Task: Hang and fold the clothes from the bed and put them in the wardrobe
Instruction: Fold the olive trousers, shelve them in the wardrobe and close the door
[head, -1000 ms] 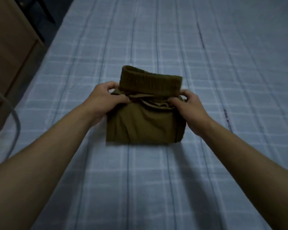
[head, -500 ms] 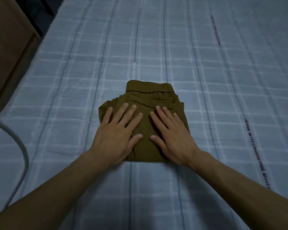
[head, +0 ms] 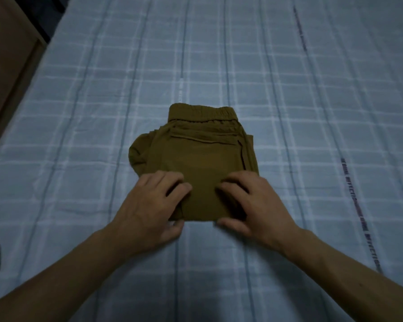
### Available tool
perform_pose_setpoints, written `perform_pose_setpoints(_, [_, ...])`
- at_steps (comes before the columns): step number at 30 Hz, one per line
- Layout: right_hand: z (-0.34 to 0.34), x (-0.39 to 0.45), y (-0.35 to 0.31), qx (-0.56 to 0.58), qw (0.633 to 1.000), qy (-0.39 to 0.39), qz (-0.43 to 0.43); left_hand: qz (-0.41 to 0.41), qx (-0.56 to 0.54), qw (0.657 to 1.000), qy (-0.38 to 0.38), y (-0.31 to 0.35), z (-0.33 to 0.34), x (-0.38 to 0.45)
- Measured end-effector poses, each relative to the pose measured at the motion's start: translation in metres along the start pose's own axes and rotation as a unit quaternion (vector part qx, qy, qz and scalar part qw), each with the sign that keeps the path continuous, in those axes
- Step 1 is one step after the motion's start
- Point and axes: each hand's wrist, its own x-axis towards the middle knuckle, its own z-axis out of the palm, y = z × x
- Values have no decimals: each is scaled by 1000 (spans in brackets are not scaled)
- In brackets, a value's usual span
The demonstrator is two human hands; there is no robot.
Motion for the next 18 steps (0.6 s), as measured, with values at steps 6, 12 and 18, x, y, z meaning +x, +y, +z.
perform_pose_setpoints(6, [11,-6,6,4,998,-51,29,-22,55,998,9,-5,13,4])
perform_pose_setpoints(12, [10,4,4,30,997,24,68,-33,32,997,53,-5,11,3])
perform_pose_setpoints(18, [0,-20,-8,73,996,-23,53,-22,-30,999,8,18,-9,-23])
